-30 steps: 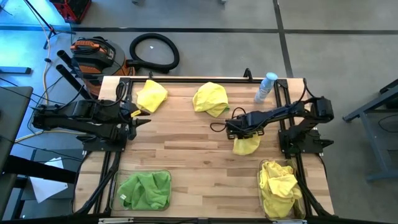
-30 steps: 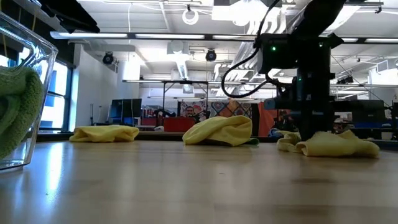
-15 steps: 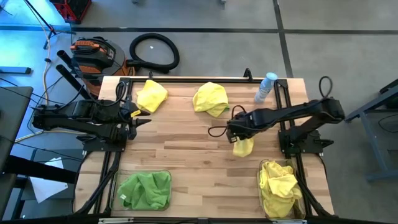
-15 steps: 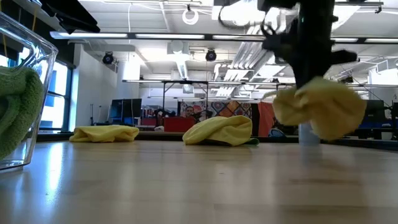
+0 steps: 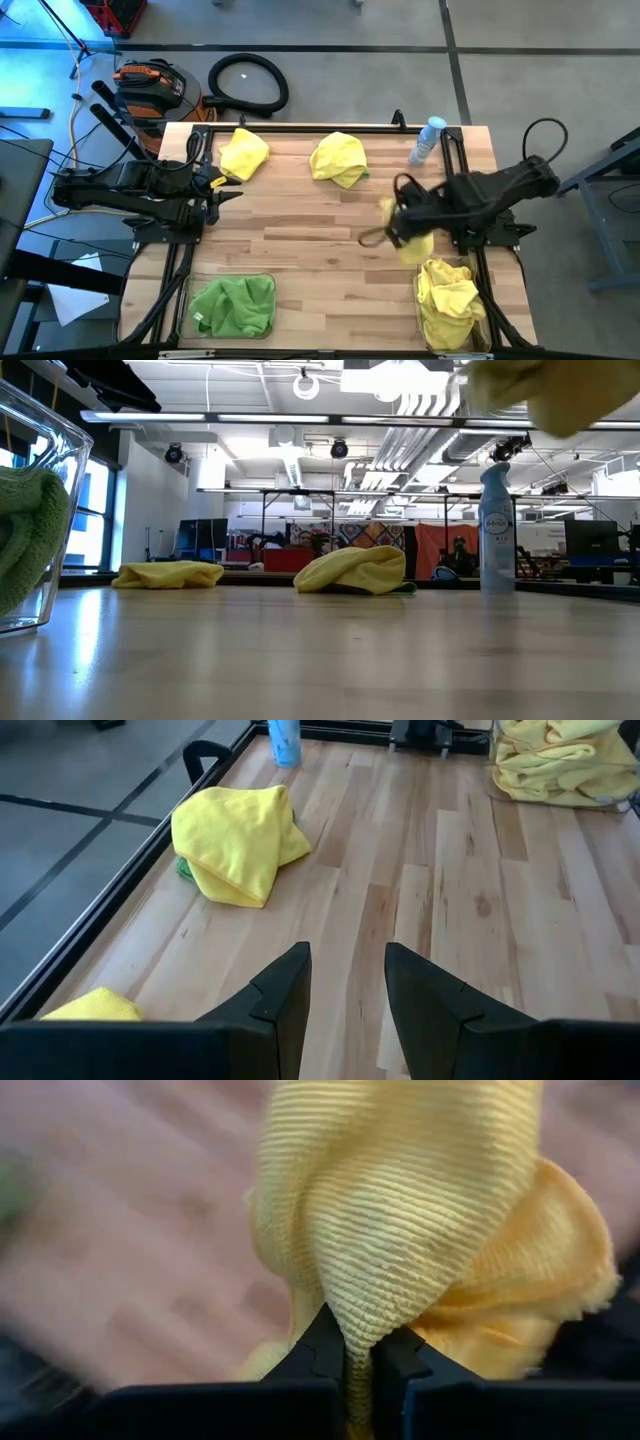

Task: Sort microfiber towel by color & place in baskets
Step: Put the middle right yellow microfiber towel into the right transparent bin, then put the left yellow microfiber towel into the right transparent bin

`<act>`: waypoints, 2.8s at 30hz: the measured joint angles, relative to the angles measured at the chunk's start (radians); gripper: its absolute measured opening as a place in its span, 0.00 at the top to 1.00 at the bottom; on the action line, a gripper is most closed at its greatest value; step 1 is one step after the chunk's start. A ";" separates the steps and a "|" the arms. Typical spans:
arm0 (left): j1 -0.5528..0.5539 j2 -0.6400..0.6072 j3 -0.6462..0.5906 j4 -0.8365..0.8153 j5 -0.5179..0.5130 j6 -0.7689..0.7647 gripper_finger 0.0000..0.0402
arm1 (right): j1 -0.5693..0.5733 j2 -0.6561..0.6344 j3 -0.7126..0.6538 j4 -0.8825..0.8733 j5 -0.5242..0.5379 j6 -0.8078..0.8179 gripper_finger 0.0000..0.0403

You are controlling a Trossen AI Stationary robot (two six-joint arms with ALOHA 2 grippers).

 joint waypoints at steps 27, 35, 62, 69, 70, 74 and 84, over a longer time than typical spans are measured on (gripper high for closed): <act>0.000 0.000 0.000 -0.003 0.026 -0.081 0.70 | 0.710 -0.017 -0.430 0.332 -0.081 0.912 1.00; 0.000 0.000 0.000 -0.004 0.043 -0.124 0.70 | 0.710 -0.017 -0.665 0.542 -0.129 0.913 0.98; 0.000 0.000 0.000 -0.007 0.003 -0.122 0.70 | 0.725 -0.019 -0.474 0.352 -0.126 0.864 0.57; 0.000 0.000 0.000 -0.007 0.002 -0.122 0.70 | 0.725 -0.019 -0.315 0.180 -0.097 0.859 0.57; 0.000 0.000 0.000 -0.007 0.002 -0.122 0.70 | 0.725 -0.019 -0.304 0.166 -0.074 0.859 0.57; 0.000 0.000 0.000 -0.007 0.002 -0.123 0.70 | 0.725 -0.020 -0.293 0.140 0.027 0.859 0.57; 0.000 0.003 0.000 -0.006 -0.024 -0.163 0.70 | 0.655 -0.018 -0.297 0.132 0.320 0.801 0.57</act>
